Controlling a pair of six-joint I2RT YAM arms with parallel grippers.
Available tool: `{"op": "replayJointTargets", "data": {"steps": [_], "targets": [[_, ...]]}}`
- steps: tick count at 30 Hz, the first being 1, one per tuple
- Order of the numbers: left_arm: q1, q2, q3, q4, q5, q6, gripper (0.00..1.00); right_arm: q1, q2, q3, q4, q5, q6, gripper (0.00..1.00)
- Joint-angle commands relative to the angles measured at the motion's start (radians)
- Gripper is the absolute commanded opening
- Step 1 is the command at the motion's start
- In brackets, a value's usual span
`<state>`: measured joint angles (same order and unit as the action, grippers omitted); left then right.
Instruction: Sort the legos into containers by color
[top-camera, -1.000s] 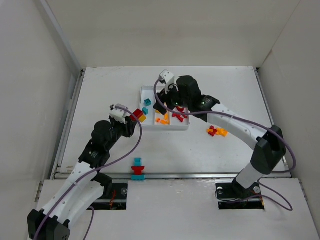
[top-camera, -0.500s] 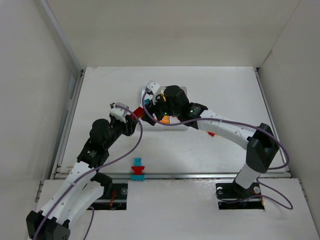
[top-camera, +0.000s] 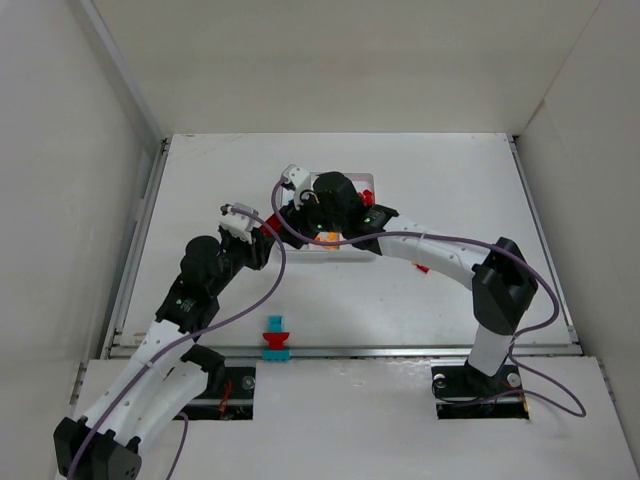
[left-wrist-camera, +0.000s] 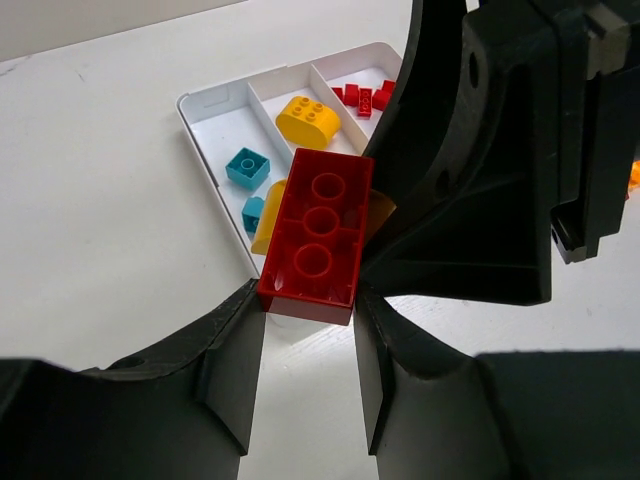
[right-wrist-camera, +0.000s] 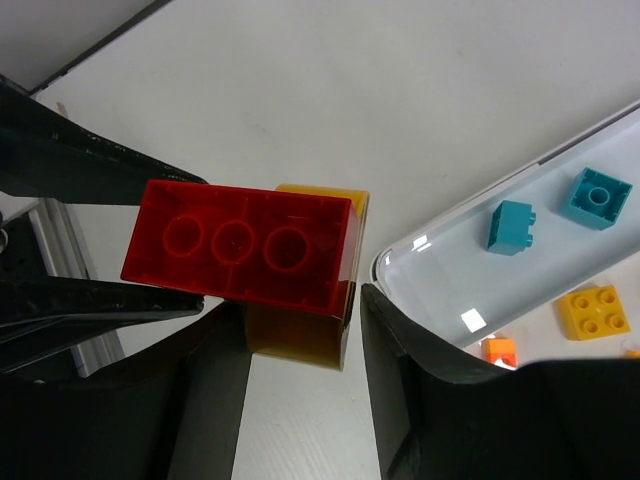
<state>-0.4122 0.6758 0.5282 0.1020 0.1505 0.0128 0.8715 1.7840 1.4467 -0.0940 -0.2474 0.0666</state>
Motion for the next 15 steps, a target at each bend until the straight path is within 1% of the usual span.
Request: {"op": "replayJointTargets", "data": {"steps": [1,2,5,6,7,9,10,11,12,15], "targets": [[-0.007,-0.01,0.049,0.077,0.037,0.009,0.0,0.001,0.003,0.053,0.066,0.017,0.019,0.51],[-0.007,-0.01,0.049,0.077,0.037,0.009,0.0,0.001,0.003,0.053,0.066,0.028,0.019,0.51],[-0.007,-0.01,0.039,0.087,0.037,0.009,0.0,0.001,0.012,0.063,0.066,0.028,0.031,0.4],[-0.007,-0.01,0.039,0.087,0.046,0.0,0.0,0.001,0.021,0.075,0.066,0.039,0.032,0.35],[-0.007,-0.01,0.039,0.096,0.046,-0.001,0.0,0.001,0.022,0.075,0.066,0.039,0.042,0.26],[-0.007,-0.001,0.039,0.096,0.046,-0.001,0.0,0.001,0.031,0.075,0.066,0.05,0.052,0.15],[-0.007,-0.001,0.039,0.096,0.046,-0.001,0.0,0.001,0.031,0.075,0.066,0.068,0.061,0.05],[-0.007,-0.001,0.039,0.108,0.037,-0.001,0.0,0.001,0.031,0.075,0.066,0.079,0.071,0.0],[-0.007,0.01,0.039,0.108,0.02,-0.001,0.0,0.001,0.031,0.075,0.066,0.109,0.071,0.0],[-0.007,0.034,0.061,0.131,-0.003,-0.025,0.0,0.001,0.031,0.008,0.066,0.164,0.098,0.0]]}}
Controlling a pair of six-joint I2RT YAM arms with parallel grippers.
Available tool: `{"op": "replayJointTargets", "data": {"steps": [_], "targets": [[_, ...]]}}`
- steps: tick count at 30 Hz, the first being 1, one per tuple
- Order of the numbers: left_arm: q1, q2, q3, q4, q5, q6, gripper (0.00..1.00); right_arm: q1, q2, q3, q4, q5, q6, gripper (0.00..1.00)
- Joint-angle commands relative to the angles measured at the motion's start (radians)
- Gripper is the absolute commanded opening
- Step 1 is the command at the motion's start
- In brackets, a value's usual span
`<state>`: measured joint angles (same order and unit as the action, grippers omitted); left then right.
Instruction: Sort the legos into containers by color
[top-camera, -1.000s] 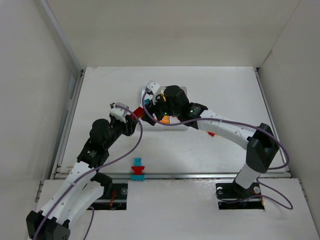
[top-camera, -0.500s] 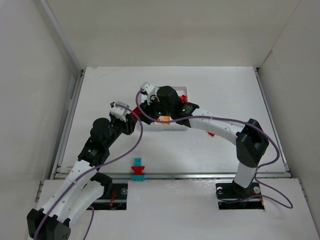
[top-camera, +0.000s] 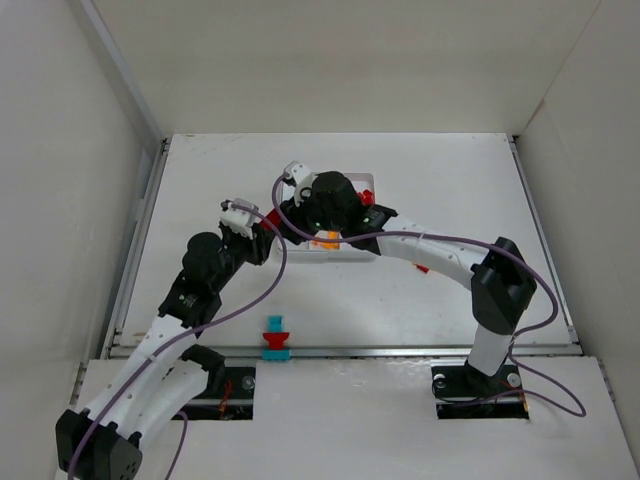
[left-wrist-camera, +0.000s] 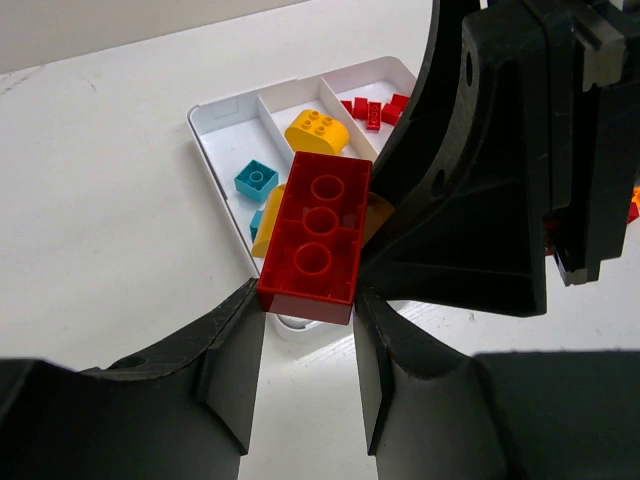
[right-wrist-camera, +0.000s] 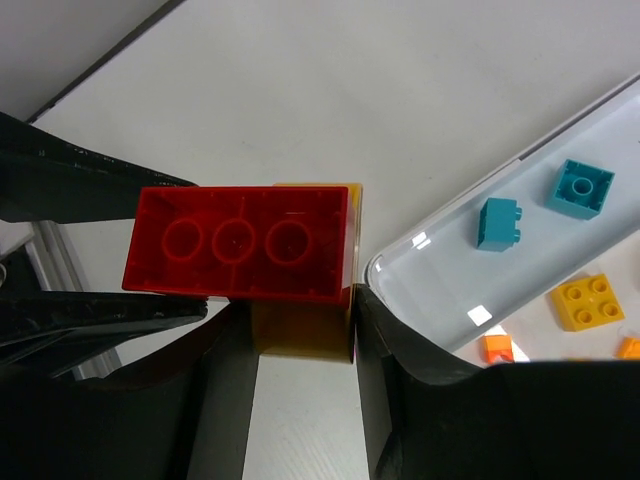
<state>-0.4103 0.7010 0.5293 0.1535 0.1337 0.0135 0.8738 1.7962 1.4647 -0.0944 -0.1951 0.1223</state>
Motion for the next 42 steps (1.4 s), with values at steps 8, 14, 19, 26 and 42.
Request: {"op": "replayJointTargets", "data": {"steps": [8,14,19,26,42], "targets": [[-0.008,0.075,0.107,0.195,-0.013,-0.006,0.0,-0.079,-0.011,-0.168,0.067,0.096,0.137,0.0],[-0.008,0.075,0.097,0.204,-0.023,0.003,0.0,-0.11,-0.02,-0.201,0.067,0.105,0.155,0.0],[-0.008,0.095,0.087,0.225,-0.023,0.003,0.0,-0.11,-0.002,-0.21,0.042,0.106,0.155,0.0],[-0.008,0.124,0.087,0.274,-0.023,0.026,0.0,-0.101,0.009,-0.175,-0.085,0.266,0.131,0.0],[-0.008,0.152,0.107,0.255,-0.014,0.016,0.0,-0.14,-0.101,-0.239,-0.126,0.378,0.187,0.0]]}}
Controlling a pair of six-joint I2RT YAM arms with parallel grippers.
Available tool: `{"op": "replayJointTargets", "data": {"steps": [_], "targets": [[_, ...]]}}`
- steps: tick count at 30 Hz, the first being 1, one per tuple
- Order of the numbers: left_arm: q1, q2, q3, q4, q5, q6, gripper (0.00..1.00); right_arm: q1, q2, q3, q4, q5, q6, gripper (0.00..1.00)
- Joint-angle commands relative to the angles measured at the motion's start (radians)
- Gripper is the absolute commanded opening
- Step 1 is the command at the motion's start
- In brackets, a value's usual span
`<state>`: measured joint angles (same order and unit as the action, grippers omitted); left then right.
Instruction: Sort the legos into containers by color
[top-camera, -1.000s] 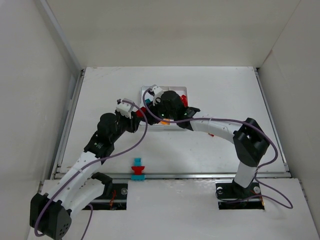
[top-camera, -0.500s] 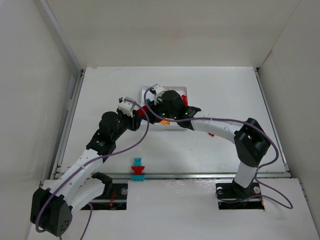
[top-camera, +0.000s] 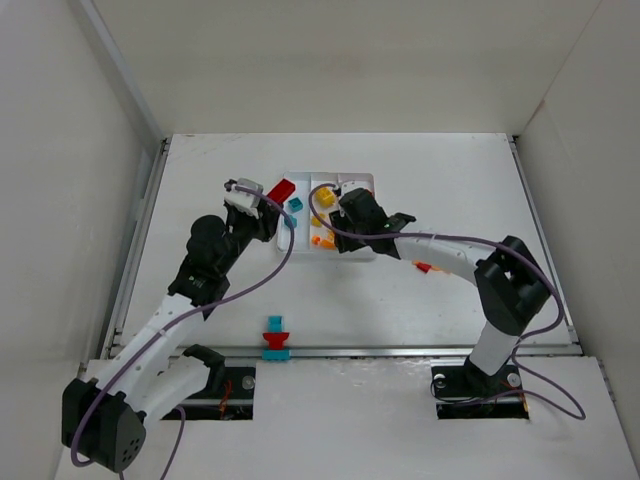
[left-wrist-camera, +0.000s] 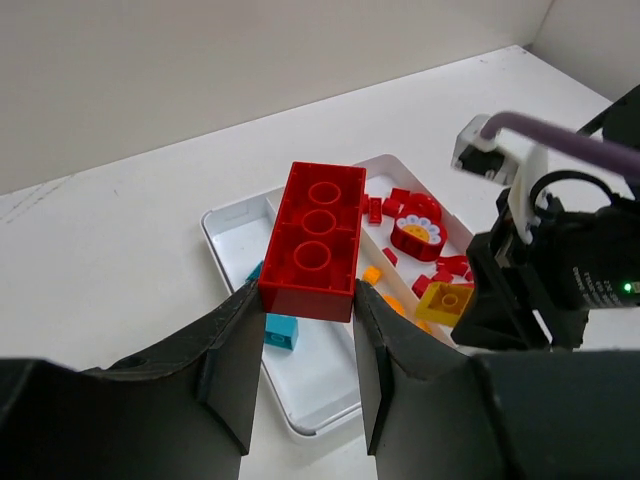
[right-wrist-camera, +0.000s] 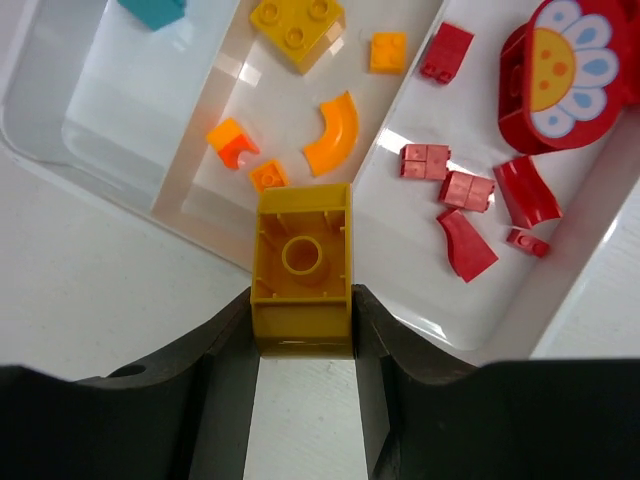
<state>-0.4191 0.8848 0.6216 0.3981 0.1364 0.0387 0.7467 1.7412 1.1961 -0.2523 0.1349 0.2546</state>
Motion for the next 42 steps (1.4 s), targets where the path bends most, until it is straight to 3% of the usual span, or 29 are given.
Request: {"op": "replayJointTargets", "data": {"steps": [1,9,13,15,16,20,25,31,34,37,38,39,42], "targets": [[0.0,-0.044,0.015,-0.004,-0.027,-0.01,0.0,-0.013,-0.028,0.045,0.016,0.058,0.072,0.0],[0.0,-0.105,-0.016,-0.051,-0.058,-0.01,0.0,-0.023,0.242,0.319,-0.13,0.118,0.242,0.03],[0.0,-0.127,-0.037,-0.051,-0.077,-0.01,0.0,-0.023,0.279,0.358,-0.139,0.115,0.287,0.07],[0.0,-0.136,-0.046,-0.051,-0.077,-0.02,0.0,-0.023,0.294,0.37,-0.154,0.126,0.298,0.17],[0.0,-0.148,-0.046,-0.051,-0.077,-0.02,0.0,-0.023,0.303,0.381,-0.163,0.126,0.308,0.33],[0.0,-0.158,-0.057,-0.061,-0.077,-0.02,0.0,-0.012,0.304,0.393,-0.174,0.097,0.299,0.61],[0.0,-0.167,-0.066,-0.061,-0.077,-0.011,0.0,0.023,0.275,0.421,-0.226,0.118,0.261,0.76],[0.0,-0.19,-0.066,-0.102,-0.008,0.019,0.0,0.023,0.059,0.349,-0.225,0.127,0.213,0.8],[0.0,-0.228,-0.075,-0.111,0.069,0.122,0.0,-0.019,-0.113,0.271,-0.211,0.031,0.151,0.85],[0.0,-0.286,-0.101,-0.111,0.155,0.284,0.0,-0.108,-0.26,0.183,-0.156,-0.22,0.117,0.88],[0.0,-0.302,-0.111,-0.111,0.213,0.329,0.0,-0.133,-0.293,0.153,-0.113,-0.327,0.117,0.9],[0.0,-0.317,-0.124,-0.111,0.239,0.369,0.0,-0.165,-0.322,0.122,0.006,-0.559,0.117,0.93],[0.0,-0.369,-0.125,-0.131,0.345,0.492,0.0,-0.165,-0.341,0.082,0.105,-0.862,0.129,0.94]]}}
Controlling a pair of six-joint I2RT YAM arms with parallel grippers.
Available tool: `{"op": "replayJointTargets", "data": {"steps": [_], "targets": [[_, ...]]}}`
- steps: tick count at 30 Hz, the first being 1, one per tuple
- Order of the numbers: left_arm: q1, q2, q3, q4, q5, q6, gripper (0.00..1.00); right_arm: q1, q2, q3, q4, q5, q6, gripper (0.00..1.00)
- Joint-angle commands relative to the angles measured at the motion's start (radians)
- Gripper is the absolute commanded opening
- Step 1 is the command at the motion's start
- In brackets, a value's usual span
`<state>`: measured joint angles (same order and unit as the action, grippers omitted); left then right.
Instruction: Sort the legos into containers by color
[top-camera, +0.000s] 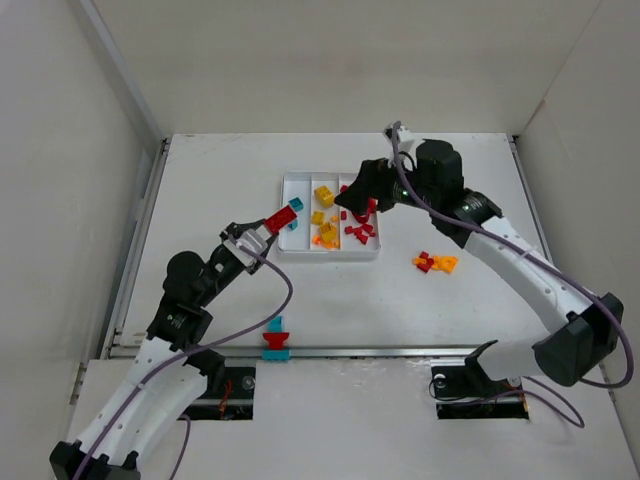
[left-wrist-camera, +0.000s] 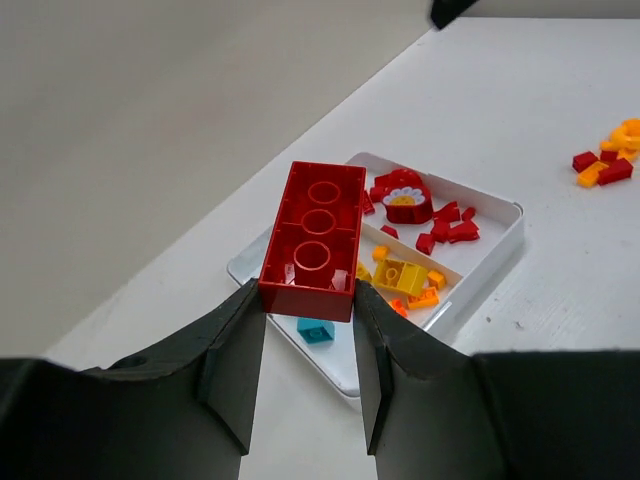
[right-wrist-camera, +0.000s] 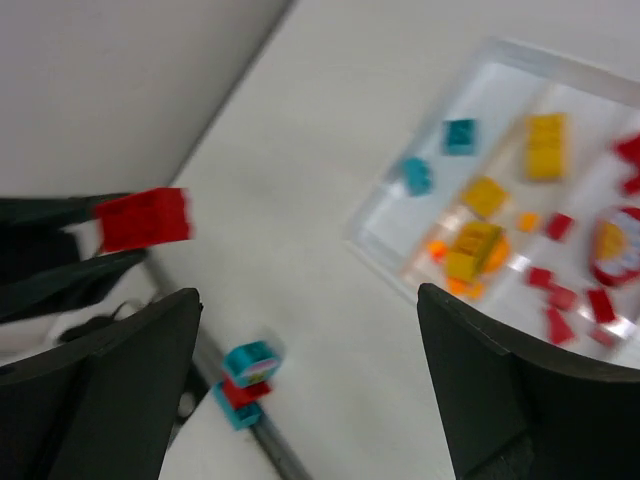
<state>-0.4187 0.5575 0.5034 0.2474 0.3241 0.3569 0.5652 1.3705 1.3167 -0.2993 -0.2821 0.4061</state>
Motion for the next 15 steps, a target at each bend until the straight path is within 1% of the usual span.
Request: {"op": "replayJointTargets", "data": {"steps": [1,2,4,5,6,12,15], "targets": [[0.0,-0.051,0.003,0.004,0.185,0.197,0.0,0.048,0.048,-0.019,0.152,-0.5,-0.038,0.94],[0.0,-0.062,0.003,-0.029,0.234,0.224,0.0,0.065,0.091,0.018,0.152,-0.552,-0.05,1.0],[0.0,-0.062,0.033,-0.063,0.276,0.234,0.0,0.114,0.131,0.053,0.152,-0.645,-0.05,1.0],[0.0,-0.062,0.043,-0.094,0.294,0.247,0.0,0.125,0.16,0.081,0.152,-0.661,-0.05,1.0],[0.0,-0.062,0.043,-0.108,0.326,0.266,0.0,0.134,0.17,0.091,0.152,-0.661,-0.05,1.0],[0.0,-0.042,0.063,-0.129,0.389,0.266,0.0,0.162,0.234,0.163,0.152,-0.704,-0.05,1.0],[0.0,-0.031,0.073,-0.129,0.4,0.255,0.0,0.173,0.26,0.173,0.152,-0.704,-0.05,0.94]]}}
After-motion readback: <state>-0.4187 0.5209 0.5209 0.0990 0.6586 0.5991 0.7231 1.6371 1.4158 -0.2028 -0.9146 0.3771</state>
